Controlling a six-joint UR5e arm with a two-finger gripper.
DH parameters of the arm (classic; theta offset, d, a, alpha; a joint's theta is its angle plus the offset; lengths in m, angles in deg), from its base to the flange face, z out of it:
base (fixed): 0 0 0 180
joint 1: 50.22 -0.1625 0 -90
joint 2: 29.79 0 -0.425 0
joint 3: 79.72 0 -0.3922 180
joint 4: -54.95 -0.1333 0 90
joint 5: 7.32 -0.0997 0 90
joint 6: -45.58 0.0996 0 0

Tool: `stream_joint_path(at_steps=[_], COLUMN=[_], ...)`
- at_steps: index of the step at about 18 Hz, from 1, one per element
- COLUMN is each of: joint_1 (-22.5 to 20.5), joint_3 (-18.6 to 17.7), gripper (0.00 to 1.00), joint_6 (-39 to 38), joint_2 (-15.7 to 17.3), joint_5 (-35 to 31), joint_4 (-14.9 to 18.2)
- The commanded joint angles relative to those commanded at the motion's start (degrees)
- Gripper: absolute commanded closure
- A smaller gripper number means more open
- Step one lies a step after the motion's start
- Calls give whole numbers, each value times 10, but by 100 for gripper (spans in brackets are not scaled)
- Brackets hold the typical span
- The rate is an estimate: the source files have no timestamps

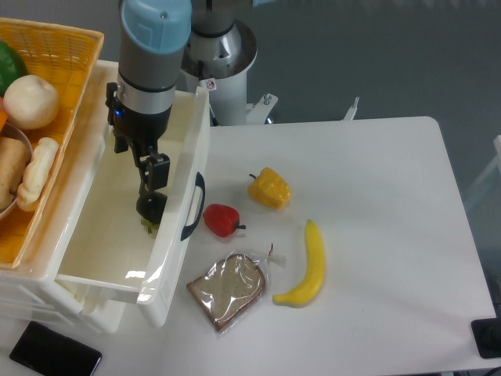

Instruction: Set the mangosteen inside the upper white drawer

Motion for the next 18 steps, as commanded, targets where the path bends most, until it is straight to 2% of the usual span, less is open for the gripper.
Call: stream_joint_path(at_steps=[2,8,13,18], joint_1=[-11,-103,-166,-212], joint_3=[5,33,41,42], gripper=[0,0,0,0], joint_6=[-24,-22,-14,34], joint_2=[0,-6,-54,-124], joint_5=[0,2,-5,-82], joint_4=[-1,-14,-76,-86])
